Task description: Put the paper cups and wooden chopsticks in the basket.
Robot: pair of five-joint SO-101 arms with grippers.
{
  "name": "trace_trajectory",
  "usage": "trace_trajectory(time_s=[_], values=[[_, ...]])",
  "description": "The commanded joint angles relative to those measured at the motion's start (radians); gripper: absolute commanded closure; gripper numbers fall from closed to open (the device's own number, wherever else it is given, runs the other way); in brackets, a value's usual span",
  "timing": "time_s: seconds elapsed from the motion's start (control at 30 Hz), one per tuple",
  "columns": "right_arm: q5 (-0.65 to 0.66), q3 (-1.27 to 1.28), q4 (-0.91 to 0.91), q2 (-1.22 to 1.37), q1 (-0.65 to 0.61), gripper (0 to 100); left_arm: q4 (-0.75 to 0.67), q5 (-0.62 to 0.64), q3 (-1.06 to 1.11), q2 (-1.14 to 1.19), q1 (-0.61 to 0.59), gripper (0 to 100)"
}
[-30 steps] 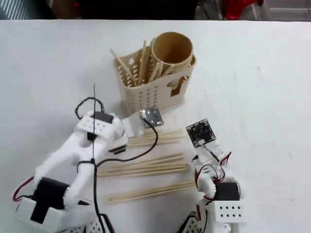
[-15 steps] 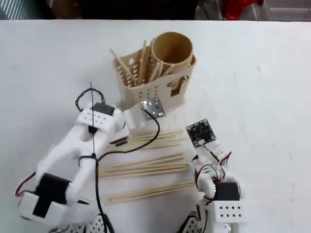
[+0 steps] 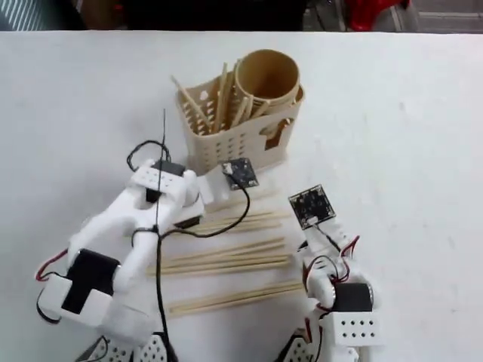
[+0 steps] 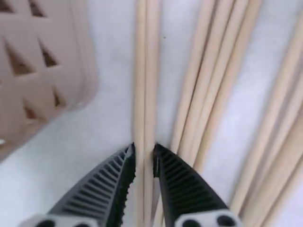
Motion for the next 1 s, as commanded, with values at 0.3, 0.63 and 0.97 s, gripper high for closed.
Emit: trace_trajectory(time_s=[0.3,0.63,0.97], values=[[0.008,-0.006,-0.021,-0.007,-0.001,98.1,0.149,0.028,-0.025,-0.260,-0.015,98],[0.008,-0.006,-0.021,-0.007,-0.001,98.1,0.391,0.064,-0.035,-0.662,-0.015,98],[0.008,-0.006,-0.021,-0.007,-0.001,98.1,0.494,0.137,-0.083,-1.018,-0.015,98]])
